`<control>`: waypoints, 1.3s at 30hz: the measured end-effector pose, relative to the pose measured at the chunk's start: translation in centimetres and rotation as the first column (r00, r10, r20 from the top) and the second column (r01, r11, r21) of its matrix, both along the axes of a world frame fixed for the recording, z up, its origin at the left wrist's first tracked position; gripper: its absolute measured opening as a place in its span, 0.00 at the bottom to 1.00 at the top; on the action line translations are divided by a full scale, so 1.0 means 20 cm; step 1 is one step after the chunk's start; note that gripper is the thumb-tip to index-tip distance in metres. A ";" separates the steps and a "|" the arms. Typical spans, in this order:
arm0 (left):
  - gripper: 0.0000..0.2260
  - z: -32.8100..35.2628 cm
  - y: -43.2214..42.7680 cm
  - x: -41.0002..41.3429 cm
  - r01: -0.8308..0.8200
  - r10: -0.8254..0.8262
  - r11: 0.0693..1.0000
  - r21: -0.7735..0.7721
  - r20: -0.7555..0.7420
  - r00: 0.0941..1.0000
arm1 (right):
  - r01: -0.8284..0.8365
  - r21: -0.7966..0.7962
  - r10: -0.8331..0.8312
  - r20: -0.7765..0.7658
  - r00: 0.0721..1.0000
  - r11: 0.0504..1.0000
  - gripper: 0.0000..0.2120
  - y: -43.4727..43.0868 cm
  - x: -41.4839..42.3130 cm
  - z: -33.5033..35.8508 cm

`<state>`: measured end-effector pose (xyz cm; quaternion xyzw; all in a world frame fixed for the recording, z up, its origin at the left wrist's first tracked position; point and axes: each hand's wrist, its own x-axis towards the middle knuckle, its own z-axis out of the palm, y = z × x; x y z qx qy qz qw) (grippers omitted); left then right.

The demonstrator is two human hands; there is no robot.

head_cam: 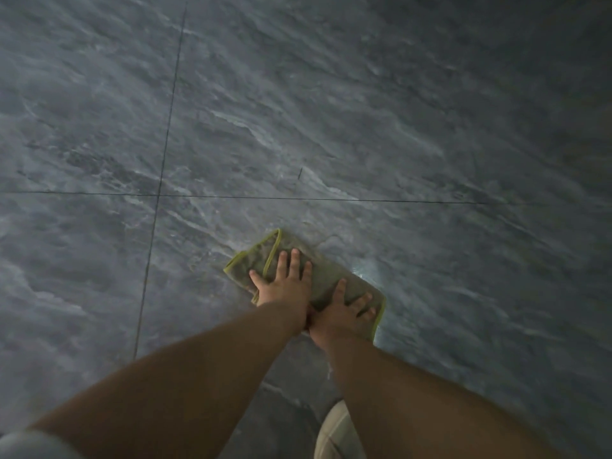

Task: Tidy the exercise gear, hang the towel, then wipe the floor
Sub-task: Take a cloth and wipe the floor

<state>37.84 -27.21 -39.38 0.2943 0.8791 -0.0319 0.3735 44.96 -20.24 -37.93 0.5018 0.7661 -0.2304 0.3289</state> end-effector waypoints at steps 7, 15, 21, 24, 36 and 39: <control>0.43 -0.01 0.07 -0.05 -0.077 0.077 0.997 0.002 0.006 0.997 | -0.055 0.021 0.055 0.001 0.998 0.998 0.50 0.08 -0.09 -0.07; 0.41 -0.04 0.30 -0.27 -0.261 0.261 0.965 0.014 0.016 0.965 | -0.239 -0.010 0.239 -0.001 0.971 0.971 0.54 0.39 -0.42 -0.09; 0.45 -0.04 0.47 -0.48 -0.453 0.453 0.892 -0.001 -0.002 0.892 | -0.379 -0.042 0.376 -0.061 0.925 0.924 0.56 0.60 -0.72 -0.11; 0.46 -0.04 0.56 -0.59 -0.495 0.495 0.868 -0.021 -0.005 0.869 | -0.423 -0.057 0.417 -0.088 0.904 0.904 0.55 0.69 -0.85 -0.09; 0.41 0.01 0.75 -0.90 -0.491 0.492 0.856 -0.160 -0.036 0.870 | -0.475 -0.063 0.466 -0.124 0.876 0.877 0.50 0.87 -1.19 -0.09; 0.40 0.01 0.75 -0.90 -0.497 0.500 0.854 -0.156 -0.020 0.866 | -0.479 -0.065 0.471 -0.103 0.876 0.876 0.50 0.86 -1.19 -0.08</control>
